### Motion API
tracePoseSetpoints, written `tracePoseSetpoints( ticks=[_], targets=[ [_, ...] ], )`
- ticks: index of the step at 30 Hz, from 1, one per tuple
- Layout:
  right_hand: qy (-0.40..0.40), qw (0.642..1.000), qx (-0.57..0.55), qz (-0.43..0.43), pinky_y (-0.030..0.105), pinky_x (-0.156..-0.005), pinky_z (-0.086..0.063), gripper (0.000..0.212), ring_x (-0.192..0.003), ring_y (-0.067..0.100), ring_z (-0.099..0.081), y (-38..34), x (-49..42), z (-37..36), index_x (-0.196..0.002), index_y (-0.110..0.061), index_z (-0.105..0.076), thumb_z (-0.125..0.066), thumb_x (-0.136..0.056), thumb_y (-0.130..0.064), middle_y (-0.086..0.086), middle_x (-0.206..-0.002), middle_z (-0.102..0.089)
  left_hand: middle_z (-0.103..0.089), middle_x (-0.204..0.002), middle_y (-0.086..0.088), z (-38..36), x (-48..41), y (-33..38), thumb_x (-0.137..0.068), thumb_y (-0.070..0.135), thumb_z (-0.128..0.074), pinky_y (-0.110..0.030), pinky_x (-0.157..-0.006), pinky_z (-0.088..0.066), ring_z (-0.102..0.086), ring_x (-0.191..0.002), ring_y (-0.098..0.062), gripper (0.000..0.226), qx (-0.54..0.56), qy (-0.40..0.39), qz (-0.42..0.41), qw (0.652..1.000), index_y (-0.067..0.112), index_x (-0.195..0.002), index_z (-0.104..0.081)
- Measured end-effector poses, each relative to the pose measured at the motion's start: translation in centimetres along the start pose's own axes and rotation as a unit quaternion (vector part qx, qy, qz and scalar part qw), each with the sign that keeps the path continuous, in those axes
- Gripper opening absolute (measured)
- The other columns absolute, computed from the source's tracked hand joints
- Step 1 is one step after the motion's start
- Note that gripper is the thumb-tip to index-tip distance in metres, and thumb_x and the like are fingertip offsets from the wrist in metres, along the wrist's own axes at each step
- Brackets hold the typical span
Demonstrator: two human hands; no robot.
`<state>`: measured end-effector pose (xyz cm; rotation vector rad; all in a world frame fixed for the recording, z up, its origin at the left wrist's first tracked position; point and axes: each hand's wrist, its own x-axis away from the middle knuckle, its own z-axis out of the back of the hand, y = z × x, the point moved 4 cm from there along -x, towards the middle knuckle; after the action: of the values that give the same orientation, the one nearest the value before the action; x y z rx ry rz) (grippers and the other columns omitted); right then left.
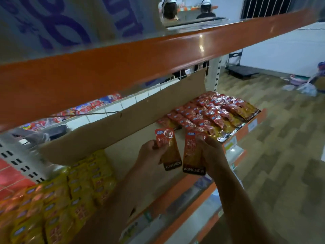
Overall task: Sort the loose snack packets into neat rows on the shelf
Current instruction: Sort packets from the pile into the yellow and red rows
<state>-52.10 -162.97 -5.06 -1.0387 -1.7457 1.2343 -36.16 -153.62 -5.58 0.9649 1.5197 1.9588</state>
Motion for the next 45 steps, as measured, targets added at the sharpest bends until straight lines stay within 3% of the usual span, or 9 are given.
tracePoseSetpoints(
  ticks=[5,10,15,20,26,35,40,43,45],
  targets=[
    [-0.016,1.000,0.011,-0.023,0.050,-0.083,-0.052,0.012,-0.086,0.033,-0.063,0.3,-5.0,1.0,-0.093,-0.013,-0.066,-0.055,-0.093,-0.009,0.015,-0.090,-0.066,-0.071,-0.097,-0.008,-1.9,-4.3,-0.4,-0.088,0.020,-0.067,-0.037,-0.084,-0.056,-0.068,-0.090,-0.020,0.003,0.010,0.047,0.012,0.999,0.019,-0.085,-0.066],
    [-0.047,0.998,0.030,-0.021,0.044,-0.078,-0.053,0.018,-0.087,0.033,-0.064,0.3,-10.3,1.7,-0.107,0.001,-0.063,-0.055,-0.092,-0.006,0.017,-0.095,-0.066,-0.068,-0.077,-0.004,-3.1,-8.8,-0.2,-0.084,0.021,-0.070,-0.026,-0.059,-0.045,-0.057,-0.062,-0.014,0.013,-0.002,0.127,0.013,0.992,0.010,-0.091,-0.070],
    [-0.111,0.990,0.074,-0.039,0.049,-0.078,-0.053,0.014,-0.084,0.032,-0.063,-0.6,-15.3,1.9,-0.101,-0.005,-0.066,-0.056,-0.092,-0.009,0.019,-0.091,-0.066,-0.070,-0.080,0.003,-4.0,-12.5,-0.2,-0.081,0.026,-0.073,-0.030,-0.074,-0.056,-0.067,-0.075,-0.014,0.011,-0.024,0.200,0.035,0.979,0.019,-0.087,-0.068],
    [-0.143,0.985,0.093,-0.035,0.043,-0.070,-0.045,0.021,-0.076,0.029,-0.055,-0.9,-19.2,1.8,-0.093,0.010,-0.057,-0.060,-0.088,-0.011,0.015,-0.081,-0.057,-0.065,-0.076,0.013,-4.7,-14.0,0.0,-0.086,0.028,-0.067,-0.010,-0.052,-0.046,-0.060,-0.069,-0.001,0.011,-0.099,0.234,0.019,0.967,0.022,-0.095,-0.070],
    [-0.159,0.979,0.108,-0.069,0.051,-0.075,-0.052,0.006,-0.077,0.030,-0.061,-0.1,-21.5,1.8,-0.083,-0.011,-0.068,-0.063,-0.086,-0.009,0.012,-0.079,-0.065,-0.072,-0.095,0.002,-5.2,-14.8,-0.5,-0.084,0.031,-0.068,-0.022,-0.071,-0.050,-0.064,-0.083,-0.012,0.025,-0.158,0.265,0.035,0.951,0.017,-0.104,-0.073],
    [-0.195,0.969,0.132,-0.071,0.041,-0.071,-0.042,0.014,-0.081,0.024,-0.053,0.0,-21.9,1.3,-0.098,0.000,-0.061,-0.056,-0.088,-0.007,0.014,-0.084,-0.057,-0.072,-0.105,-0.003,-5.8,-15.8,-0.9,-0.082,0.039,-0.070,-0.034,-0.087,-0.054,-0.066,-0.097,-0.018,0.042,-0.194,0.301,0.060,0.932,0.015,-0.116,-0.066],
    [-0.219,0.964,0.137,-0.067,0.041,-0.068,-0.039,0.025,-0.079,0.025,-0.049,-0.1,-21.8,1.2,-0.094,0.007,-0.052,-0.057,-0.077,-0.010,0.011,-0.082,-0.054,-0.072,-0.105,-0.002,-6.1,-16.0,-0.6,-0.084,0.040,-0.067,-0.029,-0.082,-0.053,-0.066,-0.098,-0.019,0.036,-0.251,0.293,0.067,0.920,0.016,-0.111,-0.069],
    [-0.228,0.960,0.153,-0.061,0.037,-0.064,-0.039,0.005,-0.072,0.023,-0.047,-0.2,-21.8,1.3,-0.080,-0.003,-0.055,-0.055,-0.085,-0.001,0.011,-0.073,-0.051,-0.072,-0.097,0.000,-6.4,-16.1,-0.6,-0.085,0.042,-0.065,-0.025,-0.072,-0.050,-0.067,-0.092,-0.019,0.030,-0.273,0.281,0.064,0.918,0.016,-0.098,-0.072],
    [-0.236,0.956,0.165,-0.052,0.031,-0.058,-0.037,0.017,-0.065,0.020,-0.043,-0.3,-21.8,1.2,-0.074,-0.010,-0.050,-0.056,-0.084,0.002,0.005,-0.065,-0.047,-0.071,-0.092,0.000,-6.5,-15.9,-0.4,-0.085,0.041,-0.065,-0.023,-0.067,-0.045,-0.066,-0.089,-0.018,0.025,-0.279,0.281,0.070,0.915,0.018,-0.090,-0.070]
  ],
)
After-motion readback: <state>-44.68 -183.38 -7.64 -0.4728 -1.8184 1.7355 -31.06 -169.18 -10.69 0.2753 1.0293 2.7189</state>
